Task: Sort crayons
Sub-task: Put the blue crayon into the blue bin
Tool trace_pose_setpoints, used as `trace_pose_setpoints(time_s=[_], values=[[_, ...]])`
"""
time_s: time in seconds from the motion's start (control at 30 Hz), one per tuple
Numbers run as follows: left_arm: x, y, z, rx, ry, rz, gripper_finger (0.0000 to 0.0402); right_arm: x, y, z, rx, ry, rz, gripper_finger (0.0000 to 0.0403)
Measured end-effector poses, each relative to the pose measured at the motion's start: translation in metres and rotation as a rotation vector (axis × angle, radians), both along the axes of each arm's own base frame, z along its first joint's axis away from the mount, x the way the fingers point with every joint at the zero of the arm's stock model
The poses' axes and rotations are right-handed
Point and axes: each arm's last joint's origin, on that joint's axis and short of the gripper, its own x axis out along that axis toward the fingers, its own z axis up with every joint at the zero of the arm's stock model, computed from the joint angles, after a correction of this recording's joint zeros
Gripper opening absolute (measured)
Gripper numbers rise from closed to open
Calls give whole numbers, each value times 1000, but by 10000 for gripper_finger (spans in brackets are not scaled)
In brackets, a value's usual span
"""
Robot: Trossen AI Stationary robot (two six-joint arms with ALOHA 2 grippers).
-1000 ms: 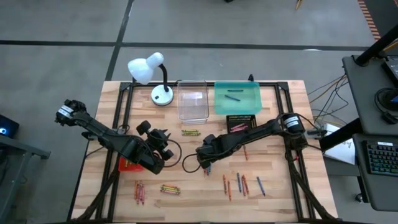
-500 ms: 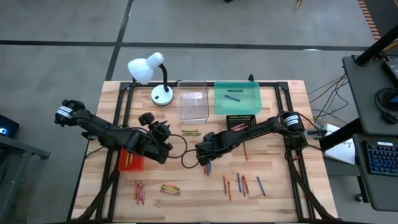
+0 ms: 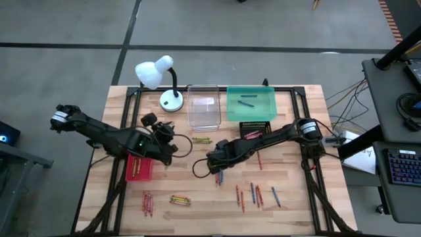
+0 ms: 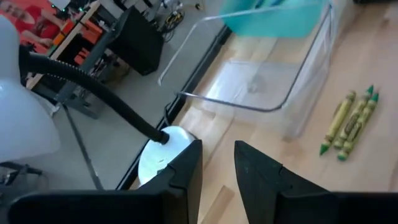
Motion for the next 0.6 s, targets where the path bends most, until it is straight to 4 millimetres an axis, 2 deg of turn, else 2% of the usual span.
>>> trace_pose_setpoints(time_s=[0.2,0.37,0.6], values=[[3,4,3,26,-84,-59,76,7,5,-8,11,-39,-5,68],[3,10,2,58,-113,-90,76,12,0,-21,7,-29,-9,68],[-1,17,1,26,-123,-100,76,12,-4,-19,4,-22,-14,68]])
